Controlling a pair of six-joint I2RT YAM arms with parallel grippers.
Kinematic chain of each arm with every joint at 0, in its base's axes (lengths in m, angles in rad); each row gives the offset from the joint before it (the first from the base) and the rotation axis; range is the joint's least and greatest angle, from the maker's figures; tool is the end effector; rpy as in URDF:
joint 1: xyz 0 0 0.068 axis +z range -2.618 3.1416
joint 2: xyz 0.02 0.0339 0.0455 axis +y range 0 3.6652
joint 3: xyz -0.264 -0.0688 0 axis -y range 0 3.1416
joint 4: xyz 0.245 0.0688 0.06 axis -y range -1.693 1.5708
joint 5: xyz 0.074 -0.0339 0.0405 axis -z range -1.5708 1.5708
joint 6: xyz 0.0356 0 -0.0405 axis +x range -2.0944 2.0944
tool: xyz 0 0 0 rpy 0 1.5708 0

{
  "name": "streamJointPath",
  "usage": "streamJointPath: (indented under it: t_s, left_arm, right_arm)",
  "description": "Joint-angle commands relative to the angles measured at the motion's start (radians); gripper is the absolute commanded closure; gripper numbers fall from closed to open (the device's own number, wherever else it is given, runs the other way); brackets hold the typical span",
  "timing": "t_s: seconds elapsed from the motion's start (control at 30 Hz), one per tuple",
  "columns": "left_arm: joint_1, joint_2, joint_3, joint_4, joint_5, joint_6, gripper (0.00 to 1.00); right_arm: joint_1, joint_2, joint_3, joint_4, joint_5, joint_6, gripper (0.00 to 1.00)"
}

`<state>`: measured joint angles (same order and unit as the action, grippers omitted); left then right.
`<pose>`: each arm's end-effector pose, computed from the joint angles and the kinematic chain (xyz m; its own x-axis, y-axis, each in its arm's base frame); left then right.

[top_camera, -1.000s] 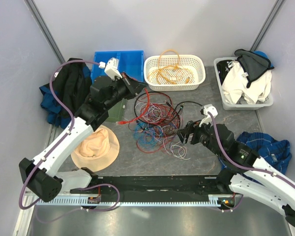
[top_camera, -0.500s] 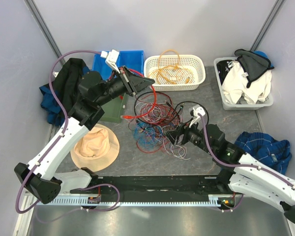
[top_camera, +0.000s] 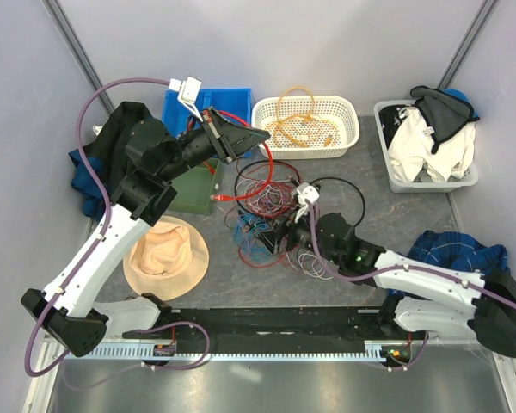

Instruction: Untangle the cables

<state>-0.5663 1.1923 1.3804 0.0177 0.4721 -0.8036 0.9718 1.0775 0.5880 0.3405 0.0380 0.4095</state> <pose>0.2068 -0.1507 0.4852 -0.4947 -0.4452 -0.7464 0.7166 0.2770 -0.6402 0.1408 0.2039 0.2675 -0.3969 0.1242 -0.9094 -0.7043 0.5941 0.3886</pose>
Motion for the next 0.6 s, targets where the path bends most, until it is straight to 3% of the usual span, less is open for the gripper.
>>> streamJointPath:
  t_s: [0.0, 0.13, 0.2, 0.23, 0.33, 0.57]
  left_arm:
    - [0.002, -0.011, 0.039, 0.005, 0.042, -0.016, 0.98]
    - [0.002, -0.02, 0.031, -0.001, 0.04, -0.013, 0.98]
    - [0.002, -0.025, 0.032, -0.008, 0.039, -0.003, 0.98]
    - [0.002, -0.029, 0.034, -0.012, 0.03, 0.003, 0.98]
    - [0.002, -0.039, 0.04, -0.067, -0.019, 0.046, 0.98]
    - [0.009, -0.048, 0.006, -0.151, -0.161, 0.126, 0.98]
  right_arm:
    - [0.008, 0.097, 0.075, 0.141, 0.132, -0.08, 0.2]
    - [0.008, 0.237, 0.136, 0.16, 0.291, -0.113, 0.21]
    - [0.008, 0.271, 0.182, 0.155, 0.335, -0.143, 0.29]
    - [0.008, 0.28, 0.193, 0.153, 0.338, -0.144, 0.56]
    - [0.011, 0.219, 0.188, 0.14, 0.324, -0.118, 1.0]
    - [0.016, -0.089, 0.254, -0.13, 0.402, -0.095, 1.0]
